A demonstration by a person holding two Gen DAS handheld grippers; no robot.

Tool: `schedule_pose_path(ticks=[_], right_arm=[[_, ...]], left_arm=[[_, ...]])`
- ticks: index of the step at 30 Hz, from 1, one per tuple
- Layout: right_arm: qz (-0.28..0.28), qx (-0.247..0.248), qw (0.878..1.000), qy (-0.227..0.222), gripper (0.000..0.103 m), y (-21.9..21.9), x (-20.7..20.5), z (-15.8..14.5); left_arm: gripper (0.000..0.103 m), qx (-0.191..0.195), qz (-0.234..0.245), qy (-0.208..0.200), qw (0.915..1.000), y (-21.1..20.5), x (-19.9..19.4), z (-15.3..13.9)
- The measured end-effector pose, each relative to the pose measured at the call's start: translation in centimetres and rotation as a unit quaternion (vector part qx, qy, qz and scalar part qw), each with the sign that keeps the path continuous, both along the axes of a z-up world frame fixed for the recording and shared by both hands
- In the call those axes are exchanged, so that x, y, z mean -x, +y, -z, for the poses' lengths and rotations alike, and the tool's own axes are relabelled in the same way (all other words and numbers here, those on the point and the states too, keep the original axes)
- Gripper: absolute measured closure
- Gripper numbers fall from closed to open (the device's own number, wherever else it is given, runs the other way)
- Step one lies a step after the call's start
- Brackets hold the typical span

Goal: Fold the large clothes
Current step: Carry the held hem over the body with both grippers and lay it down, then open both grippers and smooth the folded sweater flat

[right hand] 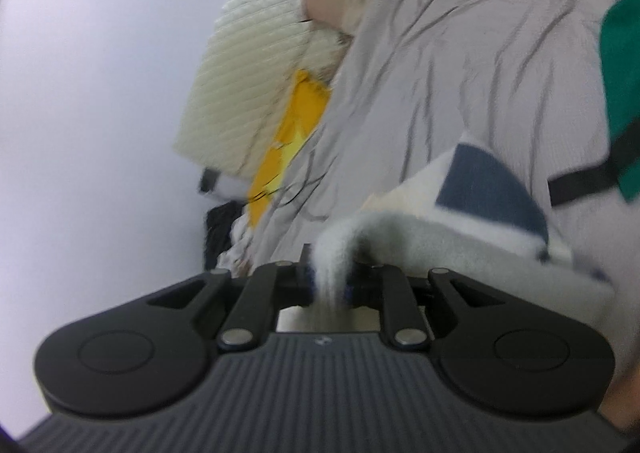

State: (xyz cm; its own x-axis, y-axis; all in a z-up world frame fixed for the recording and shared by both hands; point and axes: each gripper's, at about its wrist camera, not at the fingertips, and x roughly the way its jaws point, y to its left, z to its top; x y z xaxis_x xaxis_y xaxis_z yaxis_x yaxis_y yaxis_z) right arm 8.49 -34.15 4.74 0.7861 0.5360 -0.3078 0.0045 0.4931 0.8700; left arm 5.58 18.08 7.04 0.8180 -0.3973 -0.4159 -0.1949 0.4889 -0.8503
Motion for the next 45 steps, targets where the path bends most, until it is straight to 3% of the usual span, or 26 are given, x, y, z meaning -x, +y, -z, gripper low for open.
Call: schedule_pose_path(ticks=[8, 15, 21, 28, 34, 35, 37, 38, 39, 41, 45], right_arm=[[0.011, 0.039, 0.999, -0.003, 0.085, 2.9, -10.9, 3.7], [-0.006, 0.047, 0.999, -0.006, 0.085, 2.3, -16.0, 8.6], [-0.008, 0.02, 0.999, 0.028, 0.085, 2.0, -20.7, 12.9], [-0.022, 0.027, 0.999, 0.03, 0.085, 2.9, -23.7, 14.8], [-0.032, 0.078, 0.996, 0.01, 0.084, 3.8, -23.2, 14.2], [-0.036, 0.087, 0.995, 0.006, 0.081, 4.0, -23.0, 13.9], [-0.047, 0.098, 0.994, 0.004, 0.071, 4.4, -22.9, 13.5], [-0.052, 0.101, 0.994, 0.001, 0.058, 4.6, -22.7, 13.2], [-0.057, 0.108, 0.992, -0.007, 0.042, 4.9, -22.2, 12.6], [-0.064, 0.131, 0.989, -0.028, 0.02, 5.7, -21.2, 11.5], [-0.083, 0.196, 0.974, -0.077, 0.02, 7.4, -18.3, 9.2]], left_arm=[[0.092, -0.015, -0.078, -0.002, 0.9968, 0.0, -9.9, 5.4], [0.092, -0.052, -0.045, -0.034, 0.997, 0.7, -16.0, 10.6], [0.092, -0.083, -0.043, -0.037, 0.9949, 1.0, -21.1, 15.2], [0.092, -0.101, -0.046, -0.018, 0.9937, 1.7, -24.3, 18.9], [0.091, -0.092, -0.019, -0.008, 0.9956, 1.6, -24.4, 19.3], [0.087, -0.092, -0.014, -0.009, 0.9956, 1.5, -24.3, 19.1], [0.066, -0.092, -0.005, -0.013, 0.9957, 1.4, -23.8, 18.5], [0.047, -0.091, -0.002, -0.02, 0.9956, 1.2, -23.5, 18.1], [0.038, -0.095, -0.002, -0.026, 0.9951, 1.0, -23.0, 17.5], [0.033, -0.118, 0.003, -0.038, 0.9922, 0.4, -22.0, 16.2], [0.032, -0.172, 0.031, -0.07, 0.9821, -1.8, -19.9, 13.6]])
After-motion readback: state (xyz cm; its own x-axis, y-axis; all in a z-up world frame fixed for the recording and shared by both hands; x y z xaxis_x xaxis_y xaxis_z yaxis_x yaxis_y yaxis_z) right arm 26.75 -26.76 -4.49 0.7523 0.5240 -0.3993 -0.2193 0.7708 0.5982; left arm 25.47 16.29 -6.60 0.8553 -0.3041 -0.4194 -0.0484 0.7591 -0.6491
